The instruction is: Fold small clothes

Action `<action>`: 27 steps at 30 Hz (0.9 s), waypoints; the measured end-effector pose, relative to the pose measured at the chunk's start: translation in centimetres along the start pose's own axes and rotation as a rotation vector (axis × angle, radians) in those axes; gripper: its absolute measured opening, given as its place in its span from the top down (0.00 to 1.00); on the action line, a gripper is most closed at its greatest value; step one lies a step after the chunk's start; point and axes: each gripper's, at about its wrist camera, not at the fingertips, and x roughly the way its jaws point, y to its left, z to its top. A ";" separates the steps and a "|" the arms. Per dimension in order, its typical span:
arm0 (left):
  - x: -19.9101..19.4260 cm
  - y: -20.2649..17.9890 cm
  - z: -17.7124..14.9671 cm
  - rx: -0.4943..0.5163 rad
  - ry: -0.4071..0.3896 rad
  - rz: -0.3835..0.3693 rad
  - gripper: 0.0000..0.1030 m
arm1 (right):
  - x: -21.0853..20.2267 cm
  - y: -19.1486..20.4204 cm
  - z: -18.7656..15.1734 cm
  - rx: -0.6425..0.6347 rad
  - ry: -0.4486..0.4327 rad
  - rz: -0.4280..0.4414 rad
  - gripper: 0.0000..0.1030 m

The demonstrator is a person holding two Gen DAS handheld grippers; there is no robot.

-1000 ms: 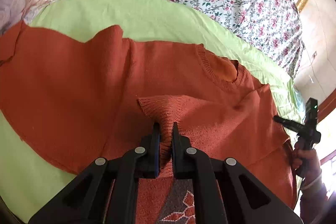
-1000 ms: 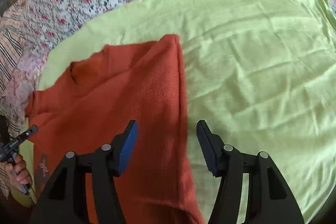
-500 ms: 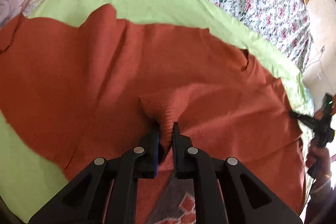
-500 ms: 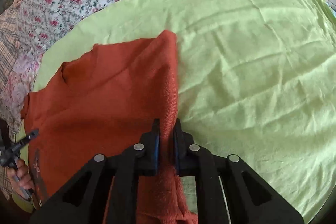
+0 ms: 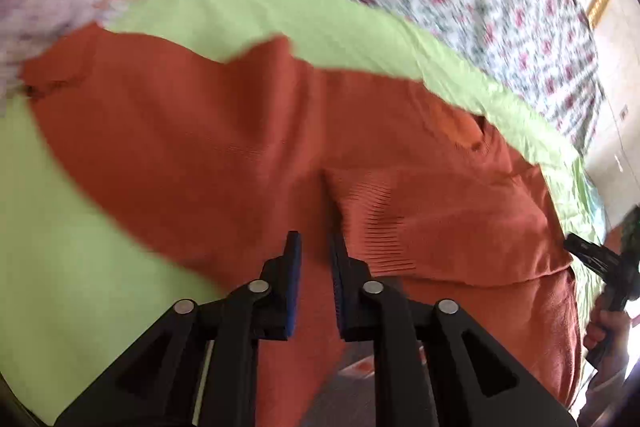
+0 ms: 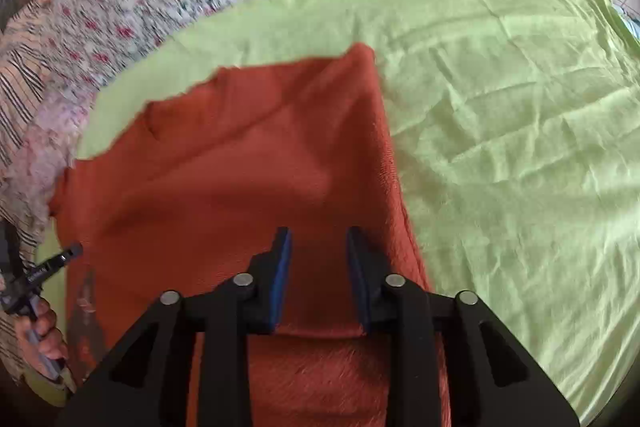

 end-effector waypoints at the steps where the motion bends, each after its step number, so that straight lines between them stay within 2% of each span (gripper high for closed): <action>1: -0.9 1.2 0.0 -0.015 -0.015 0.024 0.75 | -0.4 0.6 -0.1 -0.005 -0.008 0.023 0.57; 3: -2.1 3.7 0.5 -0.035 -0.044 0.091 0.54 | -1.6 1.6 -1.1 -0.022 -0.017 0.059 0.56; 5: -3.0 6.3 1.5 -0.051 -0.062 0.202 0.50 | -1.4 2.9 -1.9 -0.028 -0.005 0.092 0.56; 8: -3.7 9.9 4.0 -0.065 -0.083 0.287 0.38 | -0.5 4.6 -3.1 -0.037 0.031 0.129 0.56; 10: -3.3 11.6 6.3 -0.042 -0.095 0.377 0.33 | 0.0 5.6 -4.0 -0.045 0.062 0.152 0.56; 12: -2.2 12.7 8.7 -0.009 -0.085 0.442 0.23 | 0.5 6.7 -4.7 -0.051 0.086 0.163 0.56; 15: 0.6 14.0 11.9 0.063 -0.051 0.513 0.19 | 1.5 8.0 -5.2 -0.063 0.120 0.185 0.56; 17: 3.0 15.4 13.4 0.066 0.001 0.584 0.19 | 2.1 8.8 -5.2 -0.070 0.135 0.190 0.56; 19: 4.8 17.2 14.2 0.049 0.044 0.607 0.26 | 2.4 9.3 -5.2 -0.074 0.147 0.199 0.56; 20: 5.3 17.9 14.3 0.038 0.057 0.603 0.50 | 2.5 9.6 -5.3 -0.069 0.152 0.207 0.56; 21: 5.5 18.6 14.4 0.014 0.066 0.572 0.62 | 2.6 9.6 -5.2 -0.066 0.154 0.210 0.56; 22: 5.2 19.3 14.4 -0.017 0.054 0.535 0.70 | 2.5 9.6 -5.1 -0.065 0.153 0.209 0.56; 23: 4.7 19.6 14.3 -0.039 0.041 0.520 0.93 | 2.5 9.8 -5.2 -0.066 0.150 0.205 0.56; 27: 1.9 20.1 13.3 -0.106 -0.005 0.421 0.94 | 2.4 9.8 -5.2 -0.065 0.146 0.194 0.56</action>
